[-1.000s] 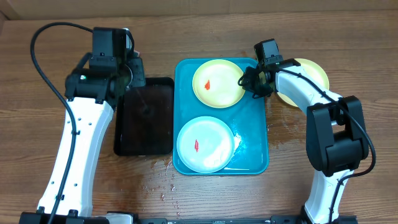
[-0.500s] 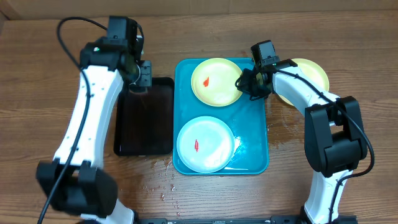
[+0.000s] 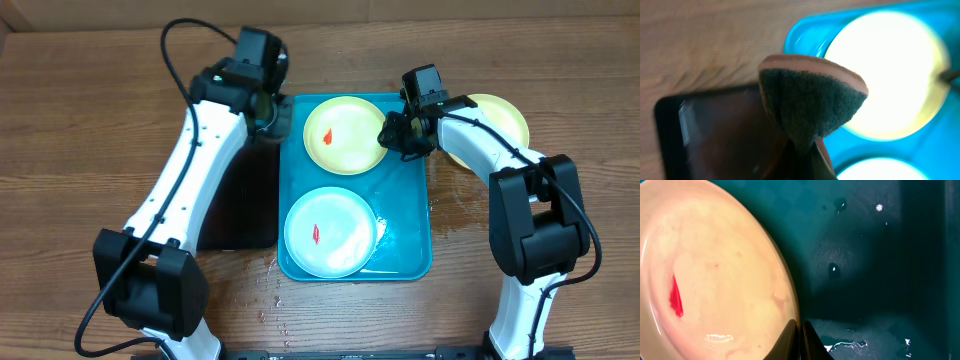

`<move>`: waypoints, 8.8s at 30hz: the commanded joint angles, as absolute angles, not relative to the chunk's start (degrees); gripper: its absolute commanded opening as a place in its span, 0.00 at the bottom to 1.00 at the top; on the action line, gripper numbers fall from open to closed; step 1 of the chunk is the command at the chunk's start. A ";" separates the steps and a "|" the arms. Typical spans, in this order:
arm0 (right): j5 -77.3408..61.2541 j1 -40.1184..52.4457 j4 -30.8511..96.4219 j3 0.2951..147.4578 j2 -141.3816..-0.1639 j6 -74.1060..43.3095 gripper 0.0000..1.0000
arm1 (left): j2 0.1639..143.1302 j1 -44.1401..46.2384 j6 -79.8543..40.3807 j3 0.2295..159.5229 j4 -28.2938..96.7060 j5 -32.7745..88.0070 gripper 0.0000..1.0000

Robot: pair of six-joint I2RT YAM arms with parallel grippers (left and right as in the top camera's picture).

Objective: Clean dirty plates on tray and stack at the side
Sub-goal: 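Lift the sponge with the left gripper over the held yellow plate, then rub the sponge across the yellow plate with the left gripper, then return the sponge to the black tray and move the left arm back, then lift the yellow plate by its rim with the right gripper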

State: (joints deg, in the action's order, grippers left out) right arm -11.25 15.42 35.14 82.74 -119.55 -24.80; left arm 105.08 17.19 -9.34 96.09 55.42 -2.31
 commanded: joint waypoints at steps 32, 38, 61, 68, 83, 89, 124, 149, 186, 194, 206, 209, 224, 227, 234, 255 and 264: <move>-12.97 15.81 34.76 81.71 -119.72 -26.63 0.04 | 126.23 23.94 -19.84 97.56 37.43 -0.58 0.04; -12.99 15.81 34.79 81.71 -119.72 -26.65 0.04 | 129.03 23.14 -19.94 97.67 38.15 2.70 0.04; -12.51 15.81 34.57 81.71 -119.72 -26.63 0.04 | 134.13 23.05 -19.92 124.62 56.93 14.46 0.04; -12.53 15.81 34.52 81.71 -119.72 -26.65 0.04 | 134.26 24.75 -19.92 124.33 59.46 3.55 0.04; -12.53 15.81 34.48 81.71 -119.72 -26.65 0.04 | 134.69 25.04 -26.81 109.08 51.09 -0.58 0.04; -12.53 15.81 34.48 81.71 -119.72 -26.65 0.04 | 134.69 25.69 -22.94 107.98 47.09 20.49 0.04; -11.68 15.81 34.06 81.71 -119.72 -27.05 0.04 | 134.65 23.46 -24.18 105.21 44.23 18.35 0.05; -11.46 15.79 34.06 81.71 -119.72 -27.03 0.05 | 112.77 17.32 -23.79 117.89 82.50 -3.01 0.04; -11.49 15.79 33.89 81.71 -119.72 -28.34 0.17 | 112.71 15.22 -27.09 86.80 76.09 -10.70 0.46; -11.46 15.79 33.95 81.71 -119.72 -28.34 0.36 | 111.57 13.10 -26.98 102.19 82.30 -6.35 0.46; -11.44 16.67 32.93 81.08 -119.74 -28.77 0.15 | 89.01 12.71 -27.27 109.84 77.84 -7.86 0.56; -11.42 17.30 32.38 80.97 -119.74 -28.77 0.04 | 84.36 12.71 -27.16 109.84 78.65 -12.60 1.00; -19.59 12.69 39.66 87.44 -112.95 -28.51 0.04 | 82.19 12.78 -27.03 109.82 80.82 -13.08 1.00; -19.38 12.69 41.15 87.90 -110.61 -28.53 0.04 | 82.24 12.78 -27.03 109.82 80.79 -13.08 1.00; -7.29 19.33 41.19 87.90 -108.18 -30.50 0.04 | 82.43 12.78 -27.05 109.82 80.79 -13.08 1.00; 44.95 49.21 22.41 87.90 -108.01 -13.28 0.04 | 82.50 12.78 -27.03 109.80 80.79 -13.08 1.00; 63.37 56.40 4.58 87.90 -108.01 11.64 0.04 | 82.50 12.78 -27.03 109.80 80.79 -13.08 1.00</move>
